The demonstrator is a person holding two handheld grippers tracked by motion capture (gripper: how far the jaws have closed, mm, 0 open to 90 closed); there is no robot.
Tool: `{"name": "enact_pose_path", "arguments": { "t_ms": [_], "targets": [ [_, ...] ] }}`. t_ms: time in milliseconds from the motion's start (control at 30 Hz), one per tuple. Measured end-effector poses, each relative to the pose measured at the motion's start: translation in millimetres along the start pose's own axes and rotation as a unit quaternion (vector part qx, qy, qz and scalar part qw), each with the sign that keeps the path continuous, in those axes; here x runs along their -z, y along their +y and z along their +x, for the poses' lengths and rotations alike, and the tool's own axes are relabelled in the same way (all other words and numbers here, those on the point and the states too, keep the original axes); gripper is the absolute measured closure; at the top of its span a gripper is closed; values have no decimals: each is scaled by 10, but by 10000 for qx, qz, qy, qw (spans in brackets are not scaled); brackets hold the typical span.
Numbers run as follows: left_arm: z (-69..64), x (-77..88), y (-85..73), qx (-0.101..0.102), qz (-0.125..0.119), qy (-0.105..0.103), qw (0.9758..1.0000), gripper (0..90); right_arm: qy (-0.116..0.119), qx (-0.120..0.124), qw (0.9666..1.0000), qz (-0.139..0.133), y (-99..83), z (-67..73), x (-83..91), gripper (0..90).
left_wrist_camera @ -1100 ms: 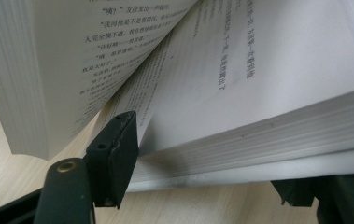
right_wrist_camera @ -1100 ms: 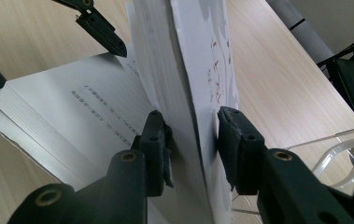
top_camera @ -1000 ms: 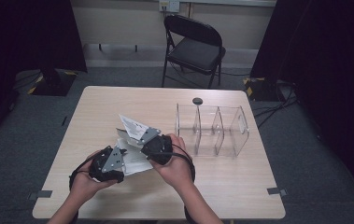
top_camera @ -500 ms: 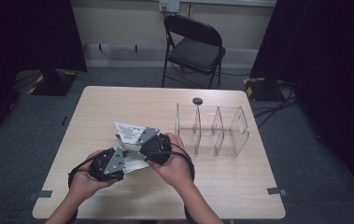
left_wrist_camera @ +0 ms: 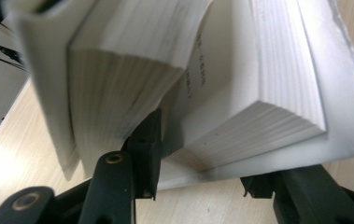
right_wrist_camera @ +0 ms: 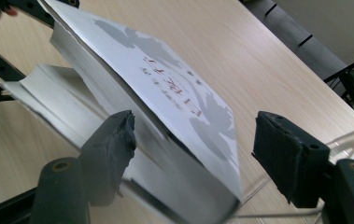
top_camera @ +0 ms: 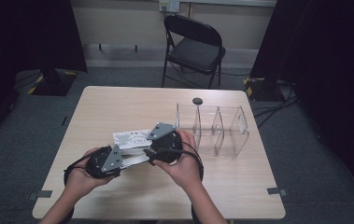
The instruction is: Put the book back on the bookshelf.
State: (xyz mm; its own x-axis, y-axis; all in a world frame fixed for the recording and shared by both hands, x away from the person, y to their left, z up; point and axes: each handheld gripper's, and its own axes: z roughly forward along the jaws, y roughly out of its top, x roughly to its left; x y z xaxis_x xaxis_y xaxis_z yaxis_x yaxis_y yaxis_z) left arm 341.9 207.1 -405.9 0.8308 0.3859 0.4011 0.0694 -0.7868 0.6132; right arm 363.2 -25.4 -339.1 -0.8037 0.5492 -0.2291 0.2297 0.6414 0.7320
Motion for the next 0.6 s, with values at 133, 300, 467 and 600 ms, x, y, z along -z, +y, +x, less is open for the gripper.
{"name": "enact_pose_path", "arguments": {
  "t_ms": [133, 300, 467, 600],
  "targets": [
    [44, 31, 15, 44, 44, -8, 10000, 582, 59, -232, 9997, -64, -120, -85, 128, 250],
    [117, 62, 41, 55, 110, -31, 9999, 599, 78, -444, 9989, -96, -328, -118, 205, 228],
    [189, 111, 54, 115, 178, -101, 9997, 619, 151, -573, 9982, 37, -640, -85, 180, 216],
    [244, 134, 72, 142, 214, -122, 9996, 637, 263, -823, 9960, 230, -999, -55, 65, 216]
  ]
}}
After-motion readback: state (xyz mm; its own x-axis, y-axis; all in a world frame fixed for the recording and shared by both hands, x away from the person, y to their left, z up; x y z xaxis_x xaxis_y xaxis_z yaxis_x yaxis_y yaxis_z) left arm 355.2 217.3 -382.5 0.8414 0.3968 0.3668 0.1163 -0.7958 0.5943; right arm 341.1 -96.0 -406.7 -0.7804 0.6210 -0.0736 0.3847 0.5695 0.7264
